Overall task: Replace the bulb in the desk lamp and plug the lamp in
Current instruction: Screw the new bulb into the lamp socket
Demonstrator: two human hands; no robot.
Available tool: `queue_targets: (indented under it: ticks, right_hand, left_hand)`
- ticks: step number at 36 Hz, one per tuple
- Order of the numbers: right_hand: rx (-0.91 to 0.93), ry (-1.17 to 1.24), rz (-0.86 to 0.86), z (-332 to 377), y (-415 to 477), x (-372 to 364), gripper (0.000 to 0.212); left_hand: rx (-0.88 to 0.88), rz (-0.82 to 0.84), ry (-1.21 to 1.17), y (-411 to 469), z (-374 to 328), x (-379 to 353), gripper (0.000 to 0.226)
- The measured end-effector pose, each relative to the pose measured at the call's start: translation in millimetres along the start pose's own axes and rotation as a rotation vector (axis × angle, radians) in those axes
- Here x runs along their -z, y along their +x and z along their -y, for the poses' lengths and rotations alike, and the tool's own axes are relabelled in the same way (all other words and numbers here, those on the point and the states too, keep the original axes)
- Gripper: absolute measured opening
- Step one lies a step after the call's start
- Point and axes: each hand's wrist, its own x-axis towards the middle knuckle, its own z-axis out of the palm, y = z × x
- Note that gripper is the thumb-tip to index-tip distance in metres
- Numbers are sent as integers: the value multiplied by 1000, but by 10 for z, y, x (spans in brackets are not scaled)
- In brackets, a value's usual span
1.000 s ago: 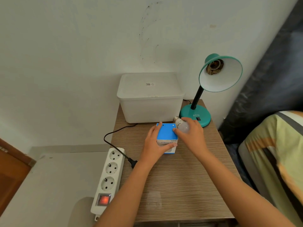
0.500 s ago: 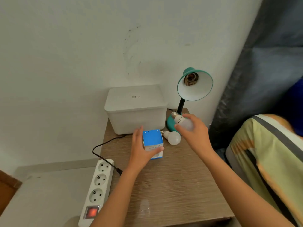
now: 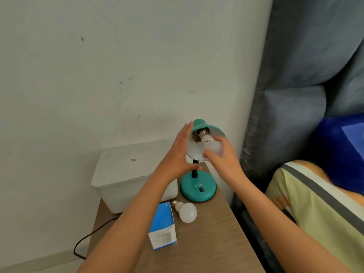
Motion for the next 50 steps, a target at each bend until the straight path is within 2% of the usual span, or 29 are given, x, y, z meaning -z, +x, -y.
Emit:
queue_targets:
  ticks: [4,9,17,19,21,24,27,30,32,35,37,40,43,46,50]
  right_hand:
    - [33,-39,-34,-70,174,-73,56]
    - [31,20,-46,-119,257,-167,52]
    - [-211,375,-36,-23,315,-300,42]
    - [-177,236,-59,-45,284,-317,49]
    - [-128,135,-68,-87,250,-316,48]
    - [-166,231,-56,-67,235,-278,38]
    - [-182,275,-75,-63,244,-260,41]
    - [-40,58,-130,-115,191,-293,53]
    - [9,-31,-142,-144,183,-282,51]
    - [-87,49,-80,-127,202,-262,43]
    - [-102,53,-93,-120,197,-275,47]
    - [68,-80,-189,-123,166,-290,59]
    - [186,-247,-192,-102,144,-263,57]
    - [165,-232,-173,-41,167,-221,52]
    - [94,-165,-166,12,222,-171,56]
  left_hand:
    - [-104,35,22,114,116,-29,113]
    - [-171,-15,48,133,200,-59,103]
    - [-183,-85,23,150,215,-83,92]
    - [-172,-79,20,135,219,-95,92]
    - [-173,-82,22,125,222,-100,92]
    - [-184,-98,14,115,211,-84,90]
    - [-183,-91,15,117,205,-78,91]
    - [-162,-83,15,116,223,-92,95]
    - [-157,-87,11,117,232,-93,95]
    - [-163,-94,-1,124,221,-86,92]
    - [-156,-88,-2,128,218,-92,92]
    - [-150,-89,-2,123,236,-106,95]
    - [-153,-93,-4,121,254,-100,97]
    - [-146,-83,-3,121,262,-89,100]
    - [-131,-69,-10,140,253,-87,101]
